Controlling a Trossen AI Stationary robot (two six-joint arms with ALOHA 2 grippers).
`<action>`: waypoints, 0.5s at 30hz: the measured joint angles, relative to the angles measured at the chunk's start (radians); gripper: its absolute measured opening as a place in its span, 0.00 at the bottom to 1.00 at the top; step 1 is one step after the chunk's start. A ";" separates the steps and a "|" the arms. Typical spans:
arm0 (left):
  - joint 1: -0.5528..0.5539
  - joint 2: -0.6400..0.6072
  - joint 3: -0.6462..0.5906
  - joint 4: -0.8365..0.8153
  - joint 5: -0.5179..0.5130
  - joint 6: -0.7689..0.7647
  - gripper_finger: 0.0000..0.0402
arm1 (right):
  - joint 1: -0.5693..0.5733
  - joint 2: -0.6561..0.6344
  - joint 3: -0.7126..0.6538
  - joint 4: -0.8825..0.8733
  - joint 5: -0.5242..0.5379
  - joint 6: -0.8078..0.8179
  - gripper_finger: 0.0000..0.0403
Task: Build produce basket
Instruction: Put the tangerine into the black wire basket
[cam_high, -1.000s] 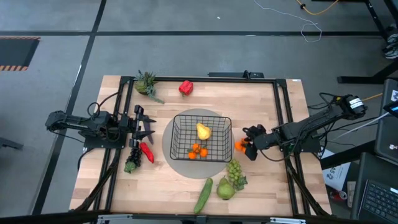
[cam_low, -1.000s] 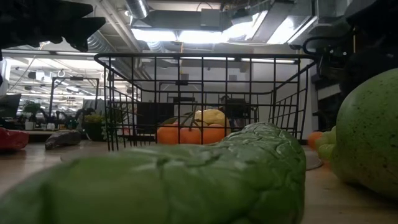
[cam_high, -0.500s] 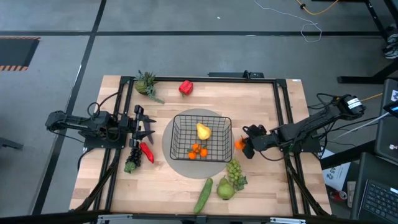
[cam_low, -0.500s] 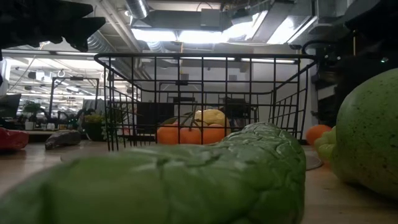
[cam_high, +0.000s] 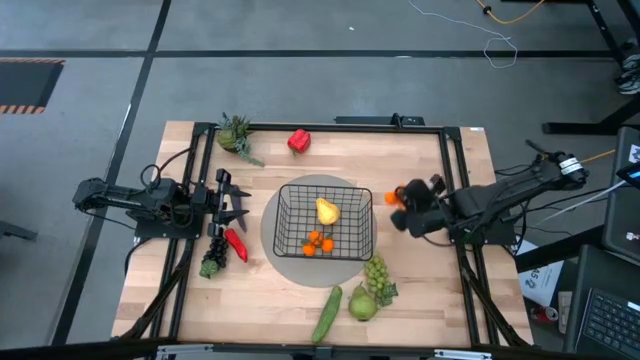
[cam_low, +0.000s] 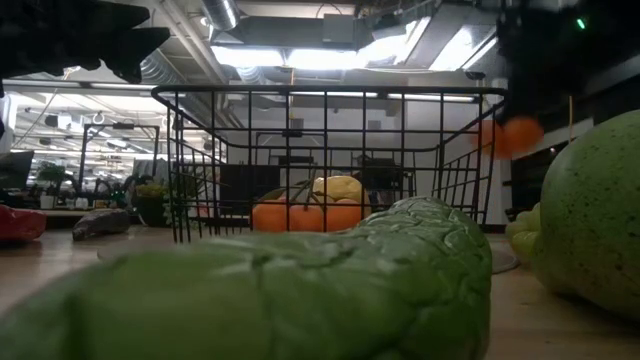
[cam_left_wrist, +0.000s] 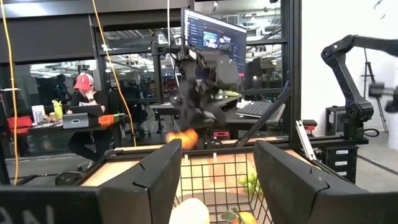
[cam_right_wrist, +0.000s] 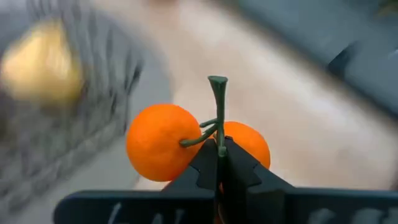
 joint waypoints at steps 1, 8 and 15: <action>0.000 0.000 0.000 0.000 0.000 0.000 0.49 | 0.000 -0.001 0.026 -0.010 0.061 -0.006 0.00; 0.000 0.000 0.000 0.000 0.000 -0.001 0.49 | 0.000 0.000 0.112 0.236 0.229 -0.400 0.00; 0.000 0.000 0.000 0.000 0.000 -0.001 0.49 | -0.001 0.000 0.106 0.564 0.045 -0.803 0.06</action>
